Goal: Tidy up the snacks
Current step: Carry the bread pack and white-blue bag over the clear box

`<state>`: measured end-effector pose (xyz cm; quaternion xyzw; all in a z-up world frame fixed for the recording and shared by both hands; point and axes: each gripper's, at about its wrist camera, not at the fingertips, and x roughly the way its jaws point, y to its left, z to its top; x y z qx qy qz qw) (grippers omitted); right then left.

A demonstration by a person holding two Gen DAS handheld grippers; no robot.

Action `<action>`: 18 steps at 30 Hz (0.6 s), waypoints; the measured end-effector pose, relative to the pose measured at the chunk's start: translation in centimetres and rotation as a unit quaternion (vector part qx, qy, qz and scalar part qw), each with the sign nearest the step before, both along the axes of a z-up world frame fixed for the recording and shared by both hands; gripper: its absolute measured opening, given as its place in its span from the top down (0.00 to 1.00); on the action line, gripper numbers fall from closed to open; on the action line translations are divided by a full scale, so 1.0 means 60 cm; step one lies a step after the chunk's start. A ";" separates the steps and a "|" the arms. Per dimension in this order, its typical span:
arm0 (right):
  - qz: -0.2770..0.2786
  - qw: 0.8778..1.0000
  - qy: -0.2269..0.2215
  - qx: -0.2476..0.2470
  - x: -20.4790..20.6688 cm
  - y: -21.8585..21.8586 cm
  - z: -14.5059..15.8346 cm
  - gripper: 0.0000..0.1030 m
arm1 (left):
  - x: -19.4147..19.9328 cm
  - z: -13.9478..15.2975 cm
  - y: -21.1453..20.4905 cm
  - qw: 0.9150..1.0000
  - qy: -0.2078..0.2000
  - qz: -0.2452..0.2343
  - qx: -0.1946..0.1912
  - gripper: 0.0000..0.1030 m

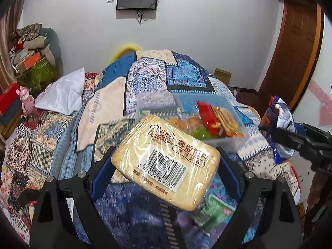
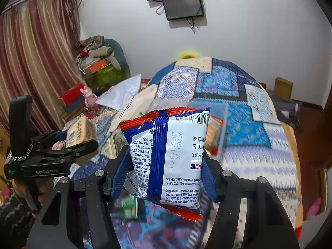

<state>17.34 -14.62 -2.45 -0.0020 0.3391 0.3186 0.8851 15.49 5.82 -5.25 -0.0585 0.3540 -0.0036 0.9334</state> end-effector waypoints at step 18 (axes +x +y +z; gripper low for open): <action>-0.003 0.999 0.031 -0.012 0.138 0.074 -0.046 0.43 | 0.150 -0.024 0.034 1.000 0.011 0.028 -0.005 0.12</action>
